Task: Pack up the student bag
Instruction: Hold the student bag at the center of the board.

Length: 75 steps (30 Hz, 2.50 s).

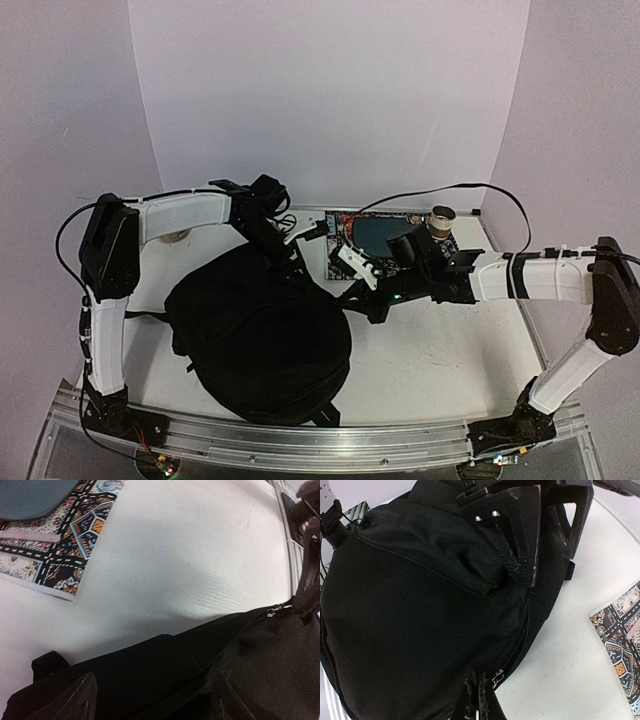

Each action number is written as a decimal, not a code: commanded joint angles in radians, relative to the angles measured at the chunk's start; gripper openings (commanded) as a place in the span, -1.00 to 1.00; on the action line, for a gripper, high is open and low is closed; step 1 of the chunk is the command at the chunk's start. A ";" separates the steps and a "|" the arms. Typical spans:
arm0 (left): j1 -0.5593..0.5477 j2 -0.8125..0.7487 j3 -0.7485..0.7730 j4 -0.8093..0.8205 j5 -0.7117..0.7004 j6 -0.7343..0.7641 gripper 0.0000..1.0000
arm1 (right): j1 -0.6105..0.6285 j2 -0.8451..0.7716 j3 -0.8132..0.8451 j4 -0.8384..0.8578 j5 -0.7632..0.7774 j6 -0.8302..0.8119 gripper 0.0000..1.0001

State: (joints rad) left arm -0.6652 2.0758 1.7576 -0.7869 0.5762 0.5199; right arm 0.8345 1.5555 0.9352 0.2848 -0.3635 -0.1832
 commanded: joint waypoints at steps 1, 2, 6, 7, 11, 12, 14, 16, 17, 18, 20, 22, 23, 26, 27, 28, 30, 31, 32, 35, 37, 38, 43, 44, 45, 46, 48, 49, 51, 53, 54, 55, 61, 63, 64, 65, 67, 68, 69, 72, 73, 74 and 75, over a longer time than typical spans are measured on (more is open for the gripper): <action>-0.011 0.062 0.110 -0.091 0.150 0.114 0.55 | 0.002 -0.031 0.026 0.006 -0.058 0.014 -1.00; -0.011 0.076 0.127 -0.103 0.166 0.117 0.53 | 0.002 -0.029 0.028 0.006 -0.059 0.014 -1.00; -0.012 0.119 0.163 -0.134 0.239 0.130 0.47 | 0.002 -0.024 0.038 0.005 -0.059 0.014 -1.00; -0.014 0.129 0.169 -0.140 0.256 0.132 0.45 | 0.002 -0.021 0.041 0.005 -0.059 0.014 -1.00; -0.014 0.163 0.180 -0.164 0.302 0.148 0.34 | 0.002 -0.017 0.045 0.005 -0.061 0.016 -1.00; -0.013 0.168 0.181 -0.171 0.309 0.155 0.30 | 0.002 -0.017 0.044 0.005 -0.062 0.016 -1.00; -0.013 0.173 0.185 -0.181 0.318 0.163 0.05 | 0.002 -0.019 0.042 0.005 -0.064 0.019 -1.00; -0.013 0.169 0.192 -0.190 0.318 0.175 -0.40 | 0.002 -0.024 0.038 0.003 -0.069 0.021 -1.00; -0.013 0.164 0.195 -0.193 0.317 0.180 -0.69 | 0.002 -0.028 0.034 0.001 -0.069 0.024 -1.00; -0.012 0.159 0.197 -0.194 0.310 0.184 -0.89 | 0.002 -0.033 0.030 -0.001 -0.069 0.025 -1.00; -0.012 0.147 0.205 -0.194 0.282 0.186 -1.00 | 0.002 -0.046 0.022 -0.011 -0.071 0.026 -1.00; -0.009 0.138 0.217 -0.195 0.259 0.182 -1.00 | 0.002 -0.059 0.014 -0.018 -0.075 0.028 -1.00; -0.005 0.135 0.223 -0.195 0.249 0.177 -1.00 | 0.002 -0.066 0.010 -0.023 -0.079 0.031 -1.00; 0.021 0.137 0.254 -0.192 0.205 0.132 -1.00 | 0.004 -0.088 0.000 -0.044 -0.095 0.039 -1.00; 0.034 0.140 0.268 -0.192 0.198 0.111 -1.00 | 0.005 -0.097 -0.005 -0.050 -0.099 0.042 -1.00; 0.047 0.143 0.278 -0.191 0.189 0.094 -1.00 | 0.007 -0.106 -0.012 -0.053 -0.103 0.046 -1.00; 0.068 0.148 0.292 -0.190 0.175 0.059 -1.00 | 0.014 -0.124 -0.028 -0.063 -0.108 0.052 -1.00; 0.076 0.148 0.295 -0.188 0.166 0.052 -1.00 | 0.016 -0.135 -0.037 -0.069 -0.110 0.056 -1.00; 0.081 0.147 0.294 -0.184 0.158 0.040 -1.00 | 0.017 -0.142 -0.046 -0.073 -0.110 0.060 -1.00; 0.087 0.139 0.287 -0.180 0.171 0.043 -1.00 | 0.019 -0.165 -0.078 -0.076 -0.095 0.068 -1.00; 0.086 0.126 0.270 -0.180 0.214 0.059 -0.98 | 0.019 -0.167 -0.086 -0.076 -0.073 0.067 -1.00; 0.083 0.119 0.259 -0.180 0.235 0.074 -0.77 | 0.019 -0.167 -0.085 -0.076 -0.067 0.065 -1.00; 0.020 0.082 0.204 -0.177 0.237 0.155 0.31 | 0.019 -0.145 -0.056 -0.073 -0.059 0.048 -1.00; 0.003 0.079 0.195 -0.176 0.222 0.172 0.38 | 0.019 -0.139 -0.049 -0.072 -0.062 0.044 -1.00; -0.007 0.080 0.192 -0.177 0.212 0.183 0.41 | 0.019 -0.135 -0.043 -0.072 -0.066 0.040 -1.00; -0.020 0.083 0.191 -0.177 0.198 0.191 0.45 | 0.019 -0.131 -0.037 -0.072 -0.070 0.038 -1.00; -0.038 0.095 0.192 -0.176 0.175 0.202 0.48 | 0.019 -0.124 -0.025 -0.072 -0.079 0.035 -1.00; -0.043 0.100 0.192 -0.176 0.171 0.207 0.48 | 0.019 -0.122 -0.020 -0.072 -0.082 0.033 -1.00; -0.058 0.108 0.192 -0.177 0.170 0.219 0.49 | 0.019 -0.113 -0.010 -0.070 -0.090 0.030 -1.00; -0.071 0.111 0.191 -0.177 0.176 0.237 0.50 | 0.019 -0.103 0.001 -0.070 -0.094 0.026 -1.00; -0.079 0.114 0.192 -0.176 0.179 0.245 0.50 | 0.019 -0.097 0.006 -0.070 -0.096 0.024 -1.00; -0.087 0.117 0.193 -0.177 0.179 0.250 0.50 | 0.019 -0.090 0.012 -0.070 -0.099 0.023 -1.00; -0.096 0.150 0.204 -0.184 0.190 0.277 0.16 | 0.018 -0.058 0.041 -0.070 -0.106 0.018 -1.00; -0.096 0.152 0.204 -0.189 0.194 0.287 -0.40 | 0.018 -0.054 0.043 -0.070 -0.110 0.018 -1.00; -0.096 0.151 0.203 -0.190 0.193 0.290 -0.60 | 0.019 -0.052 0.043 -0.070 -0.112 0.018 -1.00; -0.095 0.149 0.202 -0.191 0.191 0.293 -0.77 | 0.019 -0.050 0.044 -0.070 -0.114 0.017 -1.00; -0.096 0.143 0.198 -0.196 0.183 0.302 -0.99 | 0.020 -0.048 0.045 -0.071 -0.119 0.016 -1.00; -0.095 0.140 0.195 -0.197 0.181 0.308 -1.00 | 0.019 -0.048 0.046 -0.071 -0.119 0.016 -1.00; -0.095 0.137 0.191 -0.199 0.180 0.314 -1.00 | 0.019 -0.048 0.046 -0.072 -0.120 0.015 -1.00; -0.095 0.132 0.185 -0.202 0.176 0.320 -1.00 | 0.019 -0.048 0.050 -0.072 -0.123 0.016 -1.00; -0.094 0.132 0.186 -0.202 0.171 0.318 -1.00 | 0.019 -0.048 0.050 -0.072 -0.124 0.017 -1.00; -0.091 0.135 0.190 -0.202 0.162 0.310 -1.00 | 0.019 -0.050 0.049 -0.072 -0.126 0.018 -1.00; -0.086 0.139 0.197 -0.201 0.153 0.297 -1.00 | 0.019 -0.052 0.047 -0.072 -0.129 0.019 -1.00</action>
State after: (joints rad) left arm -0.7623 2.2280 1.9476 -0.9704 0.7535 0.8146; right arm 0.8471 1.5059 0.9368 0.2164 -0.4422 -0.1600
